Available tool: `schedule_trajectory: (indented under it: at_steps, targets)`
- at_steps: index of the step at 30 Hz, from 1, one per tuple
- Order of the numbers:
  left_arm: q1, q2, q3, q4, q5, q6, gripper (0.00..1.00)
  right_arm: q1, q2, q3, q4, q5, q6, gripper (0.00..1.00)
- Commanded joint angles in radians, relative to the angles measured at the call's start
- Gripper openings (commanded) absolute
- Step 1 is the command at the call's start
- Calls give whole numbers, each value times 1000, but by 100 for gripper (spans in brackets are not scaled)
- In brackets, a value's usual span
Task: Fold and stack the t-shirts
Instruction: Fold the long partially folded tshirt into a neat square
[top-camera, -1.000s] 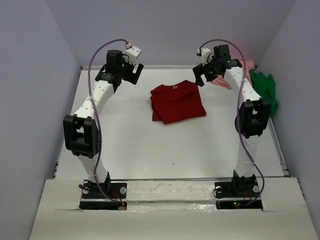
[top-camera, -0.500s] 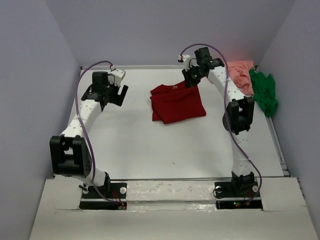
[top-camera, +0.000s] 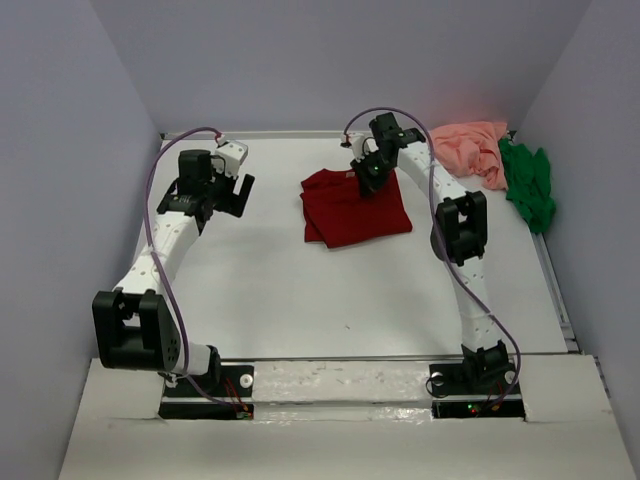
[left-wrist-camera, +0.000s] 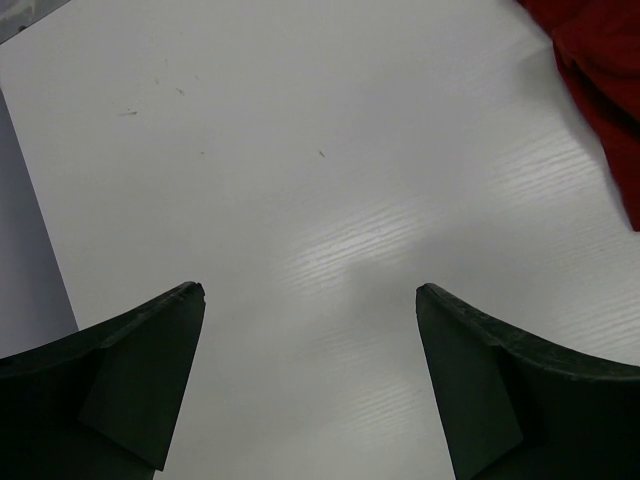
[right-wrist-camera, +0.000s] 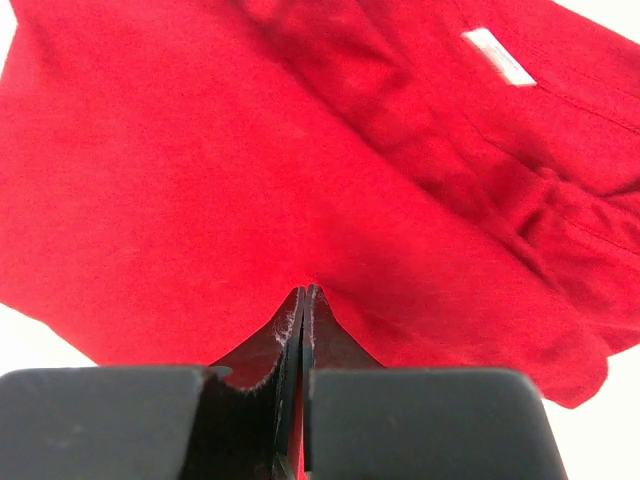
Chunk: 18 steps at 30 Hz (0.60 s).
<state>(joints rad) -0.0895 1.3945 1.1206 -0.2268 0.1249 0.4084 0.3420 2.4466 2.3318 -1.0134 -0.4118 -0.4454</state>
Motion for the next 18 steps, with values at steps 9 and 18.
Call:
schedule_trajectory:
  at_steps: [9,18]
  targets:
    - [11,-89,-65,52,28,-6,99,8,136,103,177,321,27,0]
    - [11,-88,-61,53,38,-11,99,8,129,83,199,320,25,0]
